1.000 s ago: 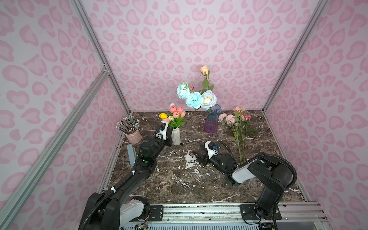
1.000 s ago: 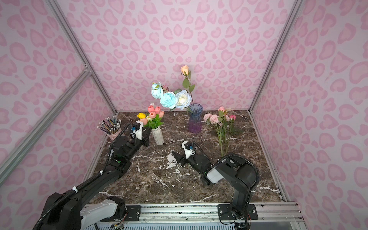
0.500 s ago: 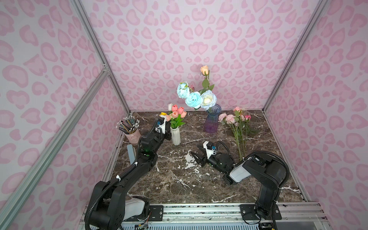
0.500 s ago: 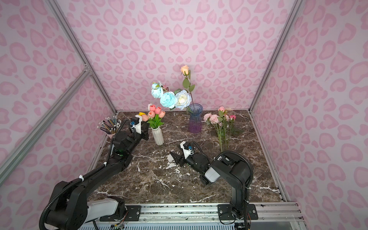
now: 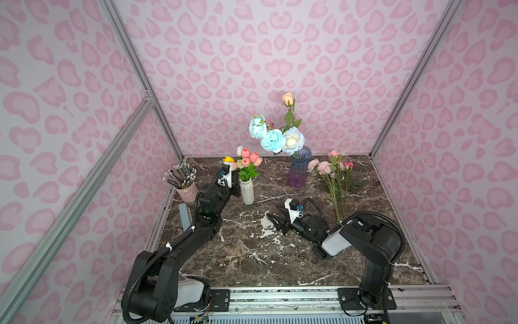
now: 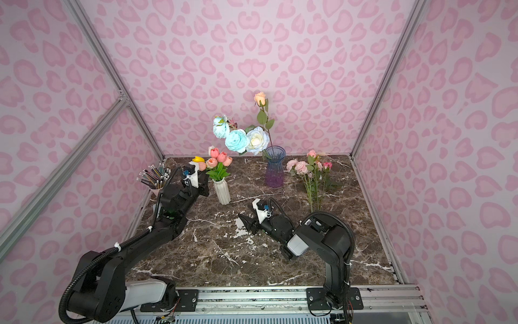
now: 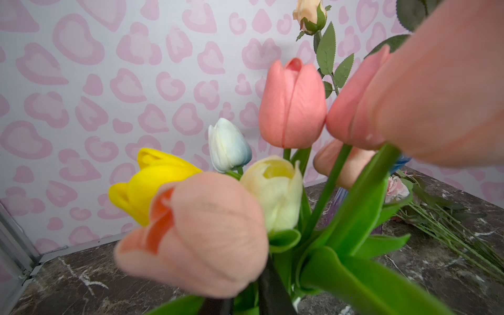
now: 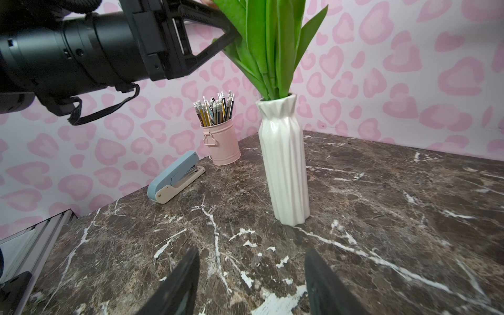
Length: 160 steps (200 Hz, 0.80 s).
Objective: Pick out pink flowers from the vase
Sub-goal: Pick up the flower from the vase.
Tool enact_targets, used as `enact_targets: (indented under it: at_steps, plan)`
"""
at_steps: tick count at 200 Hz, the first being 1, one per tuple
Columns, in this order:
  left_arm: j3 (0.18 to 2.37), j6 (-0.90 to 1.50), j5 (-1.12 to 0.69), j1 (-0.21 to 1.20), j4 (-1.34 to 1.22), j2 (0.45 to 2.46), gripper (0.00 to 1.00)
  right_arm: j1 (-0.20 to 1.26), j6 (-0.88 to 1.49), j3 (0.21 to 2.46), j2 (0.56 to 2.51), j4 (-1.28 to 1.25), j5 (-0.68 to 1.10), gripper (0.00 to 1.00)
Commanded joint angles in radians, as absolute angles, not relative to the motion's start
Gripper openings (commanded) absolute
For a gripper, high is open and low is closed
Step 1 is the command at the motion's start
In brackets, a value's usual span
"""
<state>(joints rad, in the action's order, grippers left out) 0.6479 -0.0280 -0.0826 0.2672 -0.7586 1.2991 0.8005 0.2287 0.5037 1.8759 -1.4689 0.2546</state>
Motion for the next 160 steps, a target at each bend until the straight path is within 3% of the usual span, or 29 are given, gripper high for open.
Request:
enact_targets:
  at_steps: [1, 34, 90, 160]
  plan:
    - [0.662, -0.014, -0.083, 0.263, -0.823, 1.299, 0.17, 0.8, 0.23, 0.511, 1.889, -1.499, 0.269, 0.6]
    - [0.671, 0.003, -0.08, 0.253, -0.831, 1.301, 0.16, 0.801, 0.23, 0.521, 1.896, -1.49, 0.279, 0.59]
    - [0.68, 0.024, -0.077, 0.242, -0.833, 1.296, 0.22, 0.804, 0.229, 0.532, 1.904, -1.475, 0.291, 0.57]
    - [0.686, 0.052, -0.08, 0.228, -0.843, 1.281, 0.06, 0.804, 0.228, 0.544, 1.917, -1.462, 0.303, 0.55]
